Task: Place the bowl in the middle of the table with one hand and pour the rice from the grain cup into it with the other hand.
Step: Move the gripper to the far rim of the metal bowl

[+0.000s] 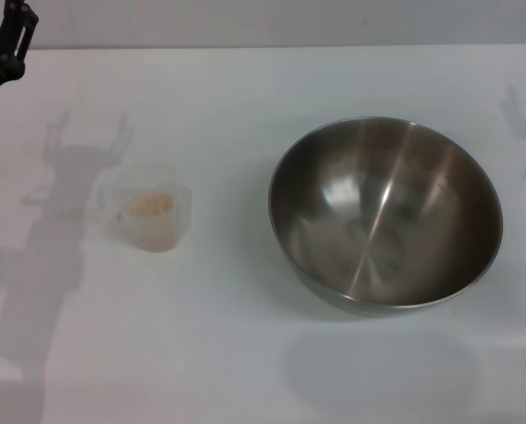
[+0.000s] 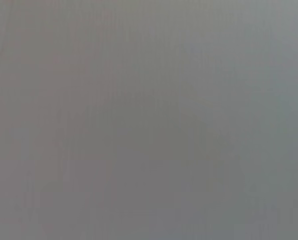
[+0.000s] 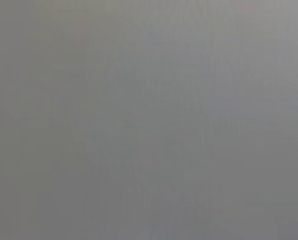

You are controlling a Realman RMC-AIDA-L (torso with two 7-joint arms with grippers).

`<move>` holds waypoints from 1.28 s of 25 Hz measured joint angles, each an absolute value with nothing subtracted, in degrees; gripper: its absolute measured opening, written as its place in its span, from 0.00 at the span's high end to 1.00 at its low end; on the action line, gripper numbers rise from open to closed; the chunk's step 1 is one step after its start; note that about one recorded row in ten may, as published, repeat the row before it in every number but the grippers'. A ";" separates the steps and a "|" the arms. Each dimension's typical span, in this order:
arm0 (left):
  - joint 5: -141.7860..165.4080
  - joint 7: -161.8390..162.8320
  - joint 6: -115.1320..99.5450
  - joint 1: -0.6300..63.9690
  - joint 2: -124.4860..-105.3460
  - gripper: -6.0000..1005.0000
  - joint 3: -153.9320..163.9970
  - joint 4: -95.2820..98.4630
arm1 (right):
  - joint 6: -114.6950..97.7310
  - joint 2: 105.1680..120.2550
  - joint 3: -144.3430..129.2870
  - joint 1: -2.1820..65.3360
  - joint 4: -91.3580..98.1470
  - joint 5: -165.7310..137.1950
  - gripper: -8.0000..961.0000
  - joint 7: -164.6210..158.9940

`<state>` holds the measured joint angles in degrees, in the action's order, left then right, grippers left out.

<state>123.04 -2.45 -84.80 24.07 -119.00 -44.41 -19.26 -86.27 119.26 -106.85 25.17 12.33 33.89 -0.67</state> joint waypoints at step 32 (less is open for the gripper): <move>123.40 -1.88 -84.81 23.75 -118.96 0.14 -44.55 -19.15 | -46.58 119.12 -105.94 15.36 51.21 31.95 0.17 10.75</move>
<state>123.40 -1.88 -84.81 23.75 -118.96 -44.55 -19.15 -46.58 119.12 -105.94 15.36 51.21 31.95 10.75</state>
